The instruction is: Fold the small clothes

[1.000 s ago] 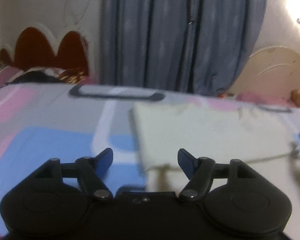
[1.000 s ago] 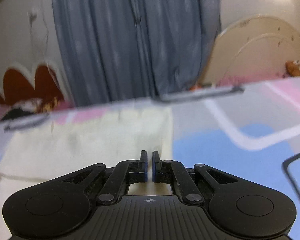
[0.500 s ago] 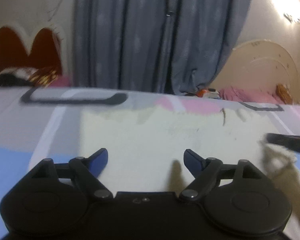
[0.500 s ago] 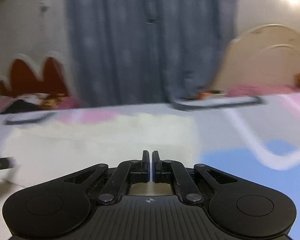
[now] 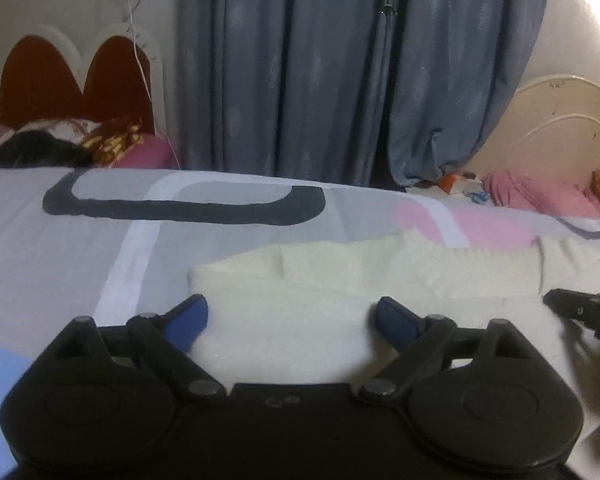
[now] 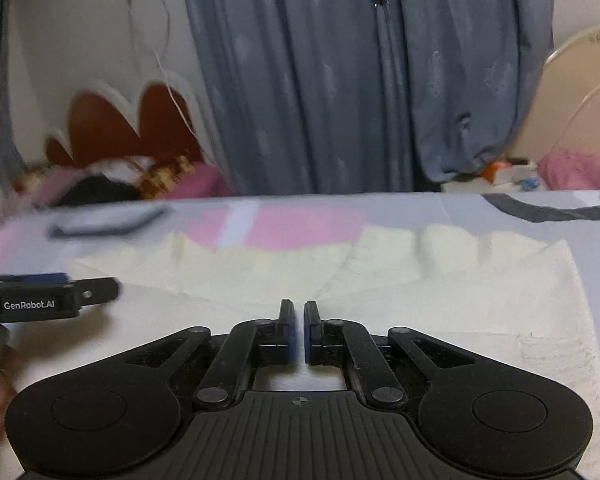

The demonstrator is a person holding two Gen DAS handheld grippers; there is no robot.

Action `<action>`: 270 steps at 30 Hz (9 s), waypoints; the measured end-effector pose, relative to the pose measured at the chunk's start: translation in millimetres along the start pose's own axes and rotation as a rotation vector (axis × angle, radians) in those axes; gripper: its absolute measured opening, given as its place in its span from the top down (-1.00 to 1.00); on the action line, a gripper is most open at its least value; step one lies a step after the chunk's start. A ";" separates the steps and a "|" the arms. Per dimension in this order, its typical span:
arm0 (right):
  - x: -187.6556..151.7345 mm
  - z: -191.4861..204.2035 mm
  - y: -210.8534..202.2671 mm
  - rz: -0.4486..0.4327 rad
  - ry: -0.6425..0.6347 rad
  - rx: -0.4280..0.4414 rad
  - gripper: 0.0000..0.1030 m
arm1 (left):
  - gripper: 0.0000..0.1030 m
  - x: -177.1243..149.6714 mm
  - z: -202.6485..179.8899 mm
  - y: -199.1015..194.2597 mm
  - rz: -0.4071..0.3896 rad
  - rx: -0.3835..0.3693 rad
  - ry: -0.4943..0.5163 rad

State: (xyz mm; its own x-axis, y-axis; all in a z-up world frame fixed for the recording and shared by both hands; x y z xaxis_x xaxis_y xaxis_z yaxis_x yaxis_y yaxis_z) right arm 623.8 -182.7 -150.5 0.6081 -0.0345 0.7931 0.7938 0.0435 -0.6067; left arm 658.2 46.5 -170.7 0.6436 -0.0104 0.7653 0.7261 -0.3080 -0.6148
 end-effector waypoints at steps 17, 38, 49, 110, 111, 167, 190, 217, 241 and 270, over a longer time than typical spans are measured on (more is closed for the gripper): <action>-31.5 -98.8 -38.9 -0.001 0.099 -0.181 0.80 | -0.64 -42.9 -10.8 -67.2 -0.061 0.027 0.025; -63.9 -69.2 -66.7 -0.044 -0.072 -0.203 0.59 | -0.87 -61.4 -80.8 -58.8 0.017 0.061 0.114; -66.2 -76.8 -65.0 -0.038 -0.066 -0.169 0.59 | -0.95 -65.8 -79.9 -57.4 0.014 0.084 0.112; -55.5 -59.1 -57.3 -0.039 -0.059 -0.130 0.59 | -1.00 -68.7 -36.8 -61.3 0.029 0.057 -0.049; -56.3 -59.7 -57.3 -0.045 -0.058 -0.119 0.59 | -1.00 -65.9 -28.7 -66.4 0.004 0.048 -0.103; -256.9 -146.6 -364.3 0.273 0.439 0.123 0.21 | -0.12 -265.0 -61.7 -315.0 0.102 -0.390 -0.458; -248.1 -156.4 -355.6 0.256 0.606 0.179 0.44 | 0.10 -262.1 -65.5 -317.6 0.054 -0.415 -0.440; -251.2 -159.1 -343.6 0.311 0.580 0.345 0.75 | 0.23 -266.3 -56.6 -315.0 0.075 -0.396 -0.459; -151.5 -145.5 -366.3 0.094 0.545 0.240 0.92 | 0.93 -180.8 -45.1 -359.1 -0.172 -0.384 -0.464; 18.9 -210.9 -28.4 0.029 0.691 0.172 -0.04 | -0.22 8.3 36.2 -86.2 -0.241 -0.426 -0.459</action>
State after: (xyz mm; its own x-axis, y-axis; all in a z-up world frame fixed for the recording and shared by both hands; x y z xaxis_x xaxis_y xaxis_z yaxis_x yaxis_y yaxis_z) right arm 615.6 -395.1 -129.6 0.5436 -0.6535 0.5267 0.7985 0.2092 -0.5644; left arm 609.7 107.4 -118.1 0.5814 0.4822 0.6553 0.7639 -0.6007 -0.2358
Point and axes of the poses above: each gripper's, at about its wrist camera, not at the fingertips, and y roughly the way its jaws point, z to its left, x to its top, the point moved 8 cm from there along y, roughly the way its jaws point, and after that the axes turned 13 degrees about -x, right-handed, at the moved point
